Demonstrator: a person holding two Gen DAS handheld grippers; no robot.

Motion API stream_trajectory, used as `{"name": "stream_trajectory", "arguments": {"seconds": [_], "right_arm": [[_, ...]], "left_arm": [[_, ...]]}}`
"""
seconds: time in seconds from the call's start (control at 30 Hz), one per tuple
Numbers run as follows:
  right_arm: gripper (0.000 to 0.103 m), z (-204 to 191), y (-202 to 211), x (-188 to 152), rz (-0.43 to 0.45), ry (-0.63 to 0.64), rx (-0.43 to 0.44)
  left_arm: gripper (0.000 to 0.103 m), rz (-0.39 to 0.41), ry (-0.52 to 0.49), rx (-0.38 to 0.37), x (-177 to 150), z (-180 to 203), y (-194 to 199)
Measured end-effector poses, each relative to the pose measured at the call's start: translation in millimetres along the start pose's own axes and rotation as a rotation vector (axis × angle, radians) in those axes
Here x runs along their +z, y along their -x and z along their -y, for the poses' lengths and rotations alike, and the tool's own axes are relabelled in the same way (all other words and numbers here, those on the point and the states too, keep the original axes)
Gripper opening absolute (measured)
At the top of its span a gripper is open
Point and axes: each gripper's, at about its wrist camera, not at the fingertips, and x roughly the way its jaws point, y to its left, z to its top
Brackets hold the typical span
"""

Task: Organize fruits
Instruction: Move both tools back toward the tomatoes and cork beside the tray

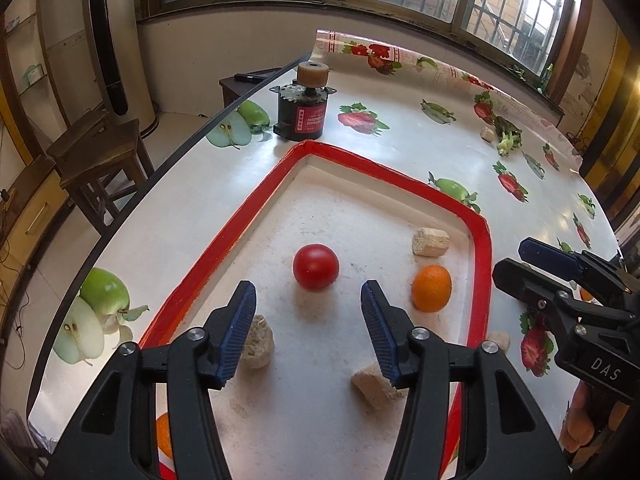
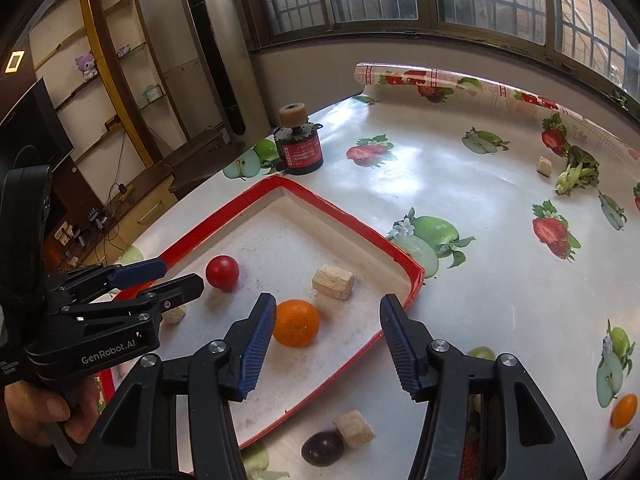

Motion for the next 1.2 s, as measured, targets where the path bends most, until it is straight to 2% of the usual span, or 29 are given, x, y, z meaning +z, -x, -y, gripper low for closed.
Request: {"name": "stream_trajectory", "arguments": {"seconds": [0.4, 1.2], "right_arm": [[0.056, 21.5, 44.4, -30.2, 0.033, -0.051, -0.021], [0.057, 88.2, 103.1, -96.7, 0.058, -0.193, -0.123]], "left_arm": [[0.053, 0.013, -0.016, -0.036, -14.9, 13.4, 22.6], [0.053, 0.012, -0.127, -0.132, -38.4, 77.3, 45.3]]}}
